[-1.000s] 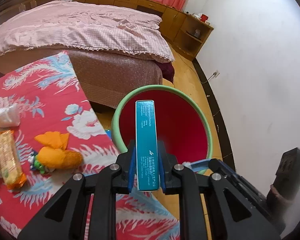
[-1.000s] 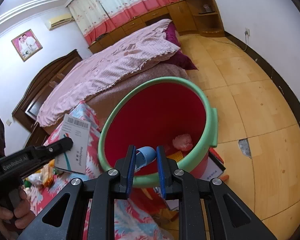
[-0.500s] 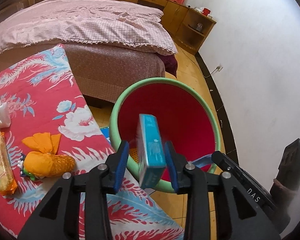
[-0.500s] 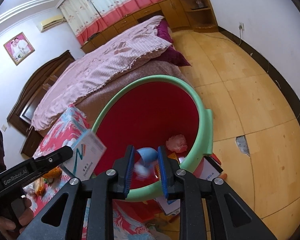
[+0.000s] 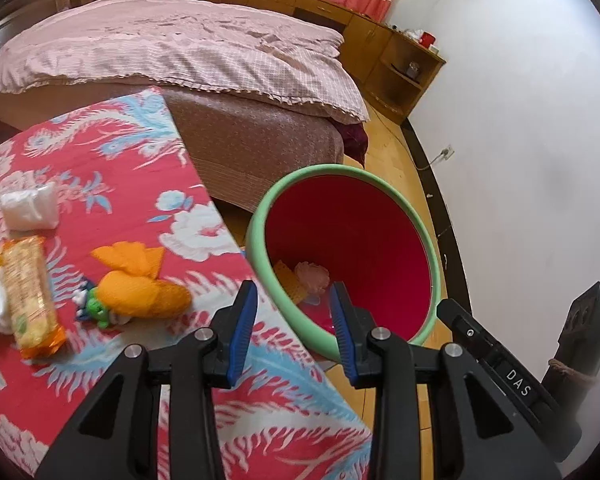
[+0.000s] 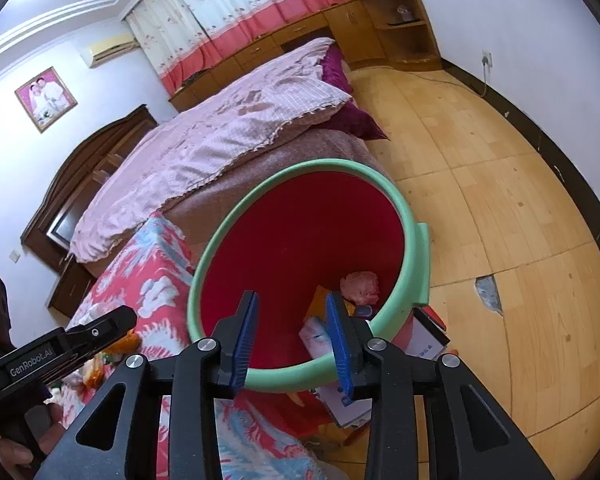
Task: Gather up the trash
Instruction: 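Move both open tools back over the remaining items on the cloth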
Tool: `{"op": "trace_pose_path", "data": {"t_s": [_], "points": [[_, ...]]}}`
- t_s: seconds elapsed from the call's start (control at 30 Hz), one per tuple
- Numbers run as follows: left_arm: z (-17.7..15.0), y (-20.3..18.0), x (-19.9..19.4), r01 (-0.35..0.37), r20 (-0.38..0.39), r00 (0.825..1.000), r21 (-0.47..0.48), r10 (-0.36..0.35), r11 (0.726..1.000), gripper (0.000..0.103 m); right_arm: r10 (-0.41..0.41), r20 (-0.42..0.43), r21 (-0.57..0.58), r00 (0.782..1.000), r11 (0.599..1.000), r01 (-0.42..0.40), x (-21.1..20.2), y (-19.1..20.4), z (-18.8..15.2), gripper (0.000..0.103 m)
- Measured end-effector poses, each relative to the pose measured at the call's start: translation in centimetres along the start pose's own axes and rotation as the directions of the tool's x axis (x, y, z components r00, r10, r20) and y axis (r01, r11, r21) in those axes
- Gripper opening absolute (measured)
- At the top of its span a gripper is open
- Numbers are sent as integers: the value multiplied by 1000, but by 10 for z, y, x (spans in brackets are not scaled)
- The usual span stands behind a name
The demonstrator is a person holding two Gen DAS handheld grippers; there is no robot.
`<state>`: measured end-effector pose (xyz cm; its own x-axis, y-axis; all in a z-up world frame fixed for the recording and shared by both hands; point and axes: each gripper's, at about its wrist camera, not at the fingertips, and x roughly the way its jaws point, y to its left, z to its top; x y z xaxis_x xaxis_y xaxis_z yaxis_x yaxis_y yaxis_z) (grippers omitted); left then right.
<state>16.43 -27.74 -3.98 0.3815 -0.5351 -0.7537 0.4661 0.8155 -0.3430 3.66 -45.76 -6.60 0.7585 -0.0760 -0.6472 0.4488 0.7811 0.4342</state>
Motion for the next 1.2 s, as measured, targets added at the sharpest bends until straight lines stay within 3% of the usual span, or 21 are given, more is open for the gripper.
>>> {"op": "trace_pose_path", "data": {"t_s": [0.07,0.4,0.53,0.93,1.2], "points": [[-2,5,-9,-5,13,1000,-12,5,1000,37,7,1,-6,1000,1000,-7,-3,5,-1,46],[-11,46,-51,-50,78,995,-109,59,993,37,41,-17,-62,999,997,-42,-13,39,-11,53],[-16,66,-72,-75,107,990,-152,91,986,37,64,-34,-91,997,994,-67,-15,56,-16,61],[-37,127,-128,-163,166,963,-266,212,950,37,133,-95,-199,987,968,-150,-12,118,-37,62],[-53,176,-158,-229,176,937,-345,303,910,37,162,-153,-277,975,940,-200,1,163,-50,62]]}}
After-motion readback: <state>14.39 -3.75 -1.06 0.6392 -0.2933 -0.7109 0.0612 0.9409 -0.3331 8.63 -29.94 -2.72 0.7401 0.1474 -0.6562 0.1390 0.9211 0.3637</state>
